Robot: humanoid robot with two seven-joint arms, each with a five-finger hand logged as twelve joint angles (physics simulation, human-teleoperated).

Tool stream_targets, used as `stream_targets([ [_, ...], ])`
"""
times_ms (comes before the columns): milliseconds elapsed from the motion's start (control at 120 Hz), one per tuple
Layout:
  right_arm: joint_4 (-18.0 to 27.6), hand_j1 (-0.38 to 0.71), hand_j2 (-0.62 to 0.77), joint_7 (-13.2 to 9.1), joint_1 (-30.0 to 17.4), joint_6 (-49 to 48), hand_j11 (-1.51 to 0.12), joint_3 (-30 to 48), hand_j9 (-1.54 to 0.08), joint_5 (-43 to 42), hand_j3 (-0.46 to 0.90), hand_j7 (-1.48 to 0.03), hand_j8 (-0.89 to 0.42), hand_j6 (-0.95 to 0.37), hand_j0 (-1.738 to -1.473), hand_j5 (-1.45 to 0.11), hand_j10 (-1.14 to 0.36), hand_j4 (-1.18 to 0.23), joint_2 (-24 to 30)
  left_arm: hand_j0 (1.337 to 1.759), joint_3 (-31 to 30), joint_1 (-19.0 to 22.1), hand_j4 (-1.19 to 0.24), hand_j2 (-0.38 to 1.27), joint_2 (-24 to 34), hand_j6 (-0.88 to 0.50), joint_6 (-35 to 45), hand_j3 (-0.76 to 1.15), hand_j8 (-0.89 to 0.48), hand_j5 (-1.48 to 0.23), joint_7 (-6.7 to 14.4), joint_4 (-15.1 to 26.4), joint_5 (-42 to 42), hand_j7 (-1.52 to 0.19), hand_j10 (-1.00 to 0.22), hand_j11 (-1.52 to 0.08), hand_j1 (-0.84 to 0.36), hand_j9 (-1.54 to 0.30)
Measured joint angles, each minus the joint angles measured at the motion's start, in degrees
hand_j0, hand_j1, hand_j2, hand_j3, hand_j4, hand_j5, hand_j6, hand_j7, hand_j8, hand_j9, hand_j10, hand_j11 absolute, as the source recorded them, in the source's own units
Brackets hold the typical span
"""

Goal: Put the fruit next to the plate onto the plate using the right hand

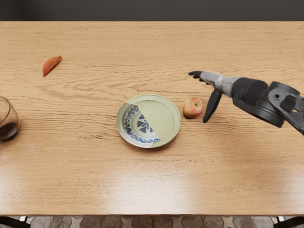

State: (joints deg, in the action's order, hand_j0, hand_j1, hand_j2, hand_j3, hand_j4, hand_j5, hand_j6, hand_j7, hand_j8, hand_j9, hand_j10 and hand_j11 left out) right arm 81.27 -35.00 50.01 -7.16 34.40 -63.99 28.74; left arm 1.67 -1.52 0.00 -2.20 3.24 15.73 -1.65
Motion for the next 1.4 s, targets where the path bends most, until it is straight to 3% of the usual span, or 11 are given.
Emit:
stream_targets([
  [133, -4.7, -0.31, -0.01, 0.0, 1.6, 1.3, -0.05, -2.4, -0.05, -0.4, 0.00, -0.05, -0.04, -0.04, -1.658, -0.05, -0.04, -0.04, -5.1, 1.658, 0.0, 0.0, 0.00, 0.00, 0.0, 0.00, 0.0, 0.00, 0.00, 0.00, 0.0, 0.0, 0.0, 0.00, 0.00, 0.00, 0.35, 0.00],
  [300, -7.2, -0.30, -0.01, 0.0, 2.2, 9.0, -0.06, -6.9, -0.06, -0.6, 0.00, -0.06, -0.05, -0.05, -1.658, -0.06, -0.05, -0.05, -7.1, 1.658, 0.0, 0.0, 0.00, 0.00, 0.0, 0.00, 0.0, 0.00, 0.00, 0.00, 0.0, 0.0, 0.0, 0.00, 0.00, 0.00, 0.35, 0.00],
  [592, -8.5, -0.05, -0.05, 0.0, 2.2, 11.9, -0.33, -9.6, -0.33, -0.6, 0.00, -0.33, -0.25, -0.26, -1.658, -0.33, -0.25, -0.25, -8.3, 1.658, 0.0, 0.0, 0.00, 0.00, 0.0, 0.00, 0.0, 0.00, 0.00, 0.00, 0.0, 0.0, 0.0, 0.00, 0.00, 0.00, 0.35, 0.00],
  [925, -8.3, 0.14, -0.08, 0.0, 1.0, 12.0, -0.53, -9.9, -0.53, -0.2, 0.00, -0.53, -0.41, -0.41, -1.658, -0.53, -0.41, -0.41, -8.3, 1.658, 0.0, 0.0, 0.00, 0.00, 0.0, 0.00, 0.0, 0.00, 0.00, 0.00, 0.0, 0.0, 0.0, 0.00, 0.00, 0.00, 0.35, 0.00],
  [1033, -8.1, 0.18, -0.11, 0.0, 0.5, 12.0, -0.61, -9.8, -0.62, -0.2, 0.00, -0.60, -0.34, -0.47, -1.655, -0.61, -0.44, -0.46, -8.2, 1.658, 0.0, 0.0, 0.00, 0.00, 0.0, 0.00, 0.0, 0.00, 0.00, 0.00, 0.0, 0.0, 0.0, 0.00, 0.00, 0.00, 0.35, 0.00],
  [1167, -7.9, 0.20, -0.13, 0.1, 0.3, 11.9, -0.77, -9.8, -0.70, -0.3, 0.00, -0.68, -0.29, -0.40, -1.647, -0.68, -0.34, -0.53, -8.2, 1.658, 0.0, 0.0, 0.00, 0.00, 0.0, 0.00, 0.0, 0.00, 0.00, 0.00, 0.0, 0.0, 0.0, 0.00, 0.00, 0.00, 0.35, 0.00],
  [1283, -7.9, 0.21, -0.05, 0.1, 0.2, 11.7, -0.58, -9.4, -0.77, 0.0, 0.00, -0.74, -0.27, -0.38, -1.647, -0.75, -0.46, -0.57, -7.9, 1.658, 0.0, 0.0, 0.00, 0.00, 0.0, 0.00, 0.0, 0.00, 0.00, 0.00, 0.0, 0.0, 0.0, 0.00, 0.00, 0.00, 0.35, 0.00],
  [1400, -7.8, 0.20, -0.05, 0.0, 0.4, 11.4, -0.70, -7.2, -0.80, 0.2, 0.00, -0.77, -0.28, -0.40, -1.648, -0.79, -0.44, -0.58, -7.2, 1.658, 0.0, 0.0, 0.00, 0.00, 0.0, 0.00, 0.0, 0.00, 0.00, 0.00, 0.0, 0.0, 0.0, 0.00, 0.00, 0.00, 0.35, 0.00],
])
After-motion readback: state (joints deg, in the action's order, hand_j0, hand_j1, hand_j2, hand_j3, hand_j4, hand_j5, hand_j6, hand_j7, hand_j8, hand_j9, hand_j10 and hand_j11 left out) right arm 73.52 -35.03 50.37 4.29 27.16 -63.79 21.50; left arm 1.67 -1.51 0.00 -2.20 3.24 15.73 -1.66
